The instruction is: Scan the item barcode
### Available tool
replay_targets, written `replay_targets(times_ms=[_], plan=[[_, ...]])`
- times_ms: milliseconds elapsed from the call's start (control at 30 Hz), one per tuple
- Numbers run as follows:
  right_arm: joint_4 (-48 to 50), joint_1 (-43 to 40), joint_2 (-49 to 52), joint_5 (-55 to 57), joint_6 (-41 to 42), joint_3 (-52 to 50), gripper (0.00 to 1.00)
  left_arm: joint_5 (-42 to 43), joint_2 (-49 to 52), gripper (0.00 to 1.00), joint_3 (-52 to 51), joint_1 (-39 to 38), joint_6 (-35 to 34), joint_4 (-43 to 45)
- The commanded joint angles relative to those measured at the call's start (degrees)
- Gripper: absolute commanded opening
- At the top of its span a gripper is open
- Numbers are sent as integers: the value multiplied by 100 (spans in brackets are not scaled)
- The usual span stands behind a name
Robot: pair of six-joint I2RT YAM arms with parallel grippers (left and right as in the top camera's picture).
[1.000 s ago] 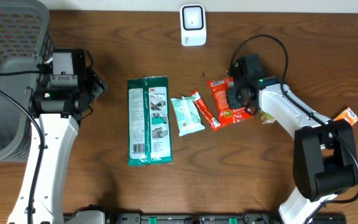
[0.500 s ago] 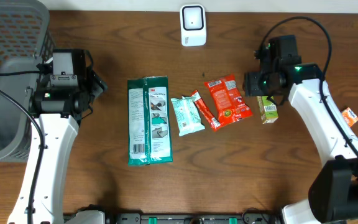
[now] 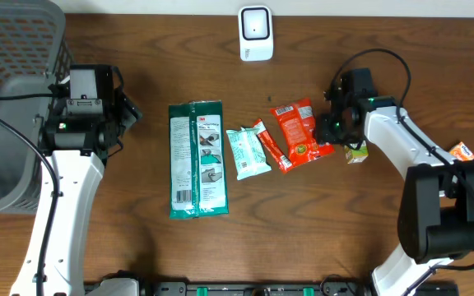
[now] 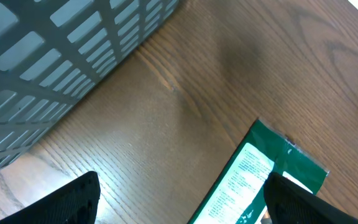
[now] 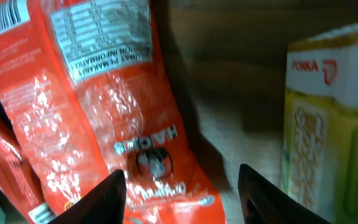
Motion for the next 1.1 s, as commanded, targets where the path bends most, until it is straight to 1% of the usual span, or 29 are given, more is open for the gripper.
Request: replay_targets(times_ms=[0,67,167,367,567,700,767,833,900,967,1000,1067], plan=[[74,44,240,-70,-42,-15,54,-70,-74,85,120,13,-72,-11],[125,44,337,-199,-42,-17,55,-70,-74,85,120,13,-72,-11],[352,44,472,-560,-50,-72,61,-70,-74,85,120,13,-72,-11],[398,-7,413,-706,-153,-50,60,-70,-74,85,120,13,-72,-11],[374,-164,251,-1384,-151,-33,69,-70,-74,85,120,13,-72,-11],[380,-153,256,-1309,-151,-61,72,-70,-74,85,120,13,-72,-11],[398,-101,256,-929,-149,-153,73,-70,-74,85,120,13,-72,-11],[466,-68,256,-826,-146,-243,73,-70,-74,85,120,13,-72,-11],[769,-50,256,-824,-57,-511,72,-70,-74,85,120,13,-72,-11],[1272,-37,256,-826,83,-890,66,-70,-74,85,120,13,-72,-11],[1467,-31,256,-826,160,-1034,58,-70,-74,85,120,13,-72,-11],[1668,-31,256,-852,260,-1198,49,-70,-74,85,120,13,-72,-11]])
